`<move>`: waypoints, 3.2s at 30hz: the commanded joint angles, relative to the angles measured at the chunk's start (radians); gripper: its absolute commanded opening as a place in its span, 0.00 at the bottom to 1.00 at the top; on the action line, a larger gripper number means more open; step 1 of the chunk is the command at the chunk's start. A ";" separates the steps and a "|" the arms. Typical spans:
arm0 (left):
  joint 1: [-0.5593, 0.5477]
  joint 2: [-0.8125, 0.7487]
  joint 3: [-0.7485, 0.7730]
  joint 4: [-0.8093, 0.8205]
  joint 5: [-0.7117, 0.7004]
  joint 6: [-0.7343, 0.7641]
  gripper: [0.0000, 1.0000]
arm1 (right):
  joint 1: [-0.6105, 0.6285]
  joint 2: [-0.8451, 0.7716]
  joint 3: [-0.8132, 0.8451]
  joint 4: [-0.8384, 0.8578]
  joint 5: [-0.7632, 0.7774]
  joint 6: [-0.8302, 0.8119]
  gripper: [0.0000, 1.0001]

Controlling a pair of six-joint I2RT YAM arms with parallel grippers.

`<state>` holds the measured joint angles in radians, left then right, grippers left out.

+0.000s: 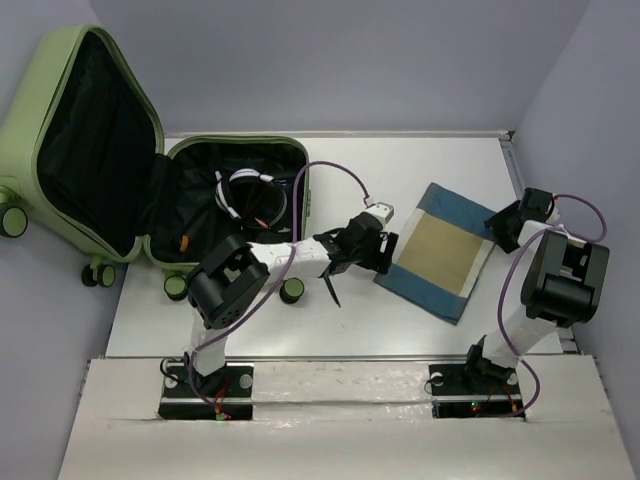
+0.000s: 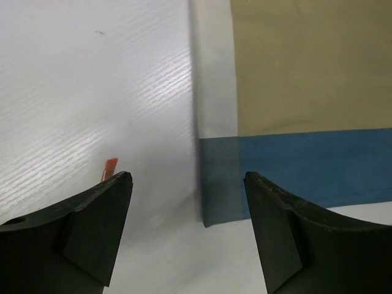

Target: Pack the luggage

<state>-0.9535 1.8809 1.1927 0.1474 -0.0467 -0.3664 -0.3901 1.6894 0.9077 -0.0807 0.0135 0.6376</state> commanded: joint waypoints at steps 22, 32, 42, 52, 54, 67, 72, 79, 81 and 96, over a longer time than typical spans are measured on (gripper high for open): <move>-0.067 0.208 0.206 -0.121 0.007 0.087 0.23 | -0.029 0.113 0.017 0.068 -0.230 0.042 0.12; -0.067 0.097 0.171 -0.074 0.001 0.086 0.06 | -0.029 -0.043 -0.119 0.283 -0.290 0.102 0.07; -0.060 0.018 0.208 -0.065 0.042 0.081 0.06 | -0.029 -0.218 -0.225 0.510 -0.441 0.165 0.07; 0.019 -0.040 0.222 -0.040 0.148 0.064 0.06 | -0.029 -0.317 -0.167 0.429 -0.439 0.162 0.07; 0.024 -0.034 0.217 -0.052 0.149 0.066 0.06 | -0.029 -0.284 -0.123 0.312 -0.385 0.131 0.07; 0.027 0.009 0.100 -0.016 0.154 0.049 0.06 | 0.082 0.048 0.077 0.035 -0.195 -0.119 0.93; 0.027 0.004 0.074 -0.008 0.136 0.049 0.06 | 0.193 0.171 0.244 -0.112 -0.092 -0.197 0.89; 0.027 -0.014 0.053 -0.003 0.123 0.057 0.06 | 0.241 0.312 0.384 -0.284 -0.020 -0.188 0.80; 0.027 -0.019 0.056 0.000 0.130 0.057 0.06 | 0.241 0.308 0.375 -0.292 -0.018 -0.184 0.80; 0.027 -0.069 0.005 0.049 0.131 0.053 0.06 | 0.307 0.438 0.542 -0.560 0.076 -0.312 0.63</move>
<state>-0.9230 1.8874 1.2076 0.1417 0.0856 -0.3161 -0.0944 2.0239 1.4181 -0.4232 0.0990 0.3809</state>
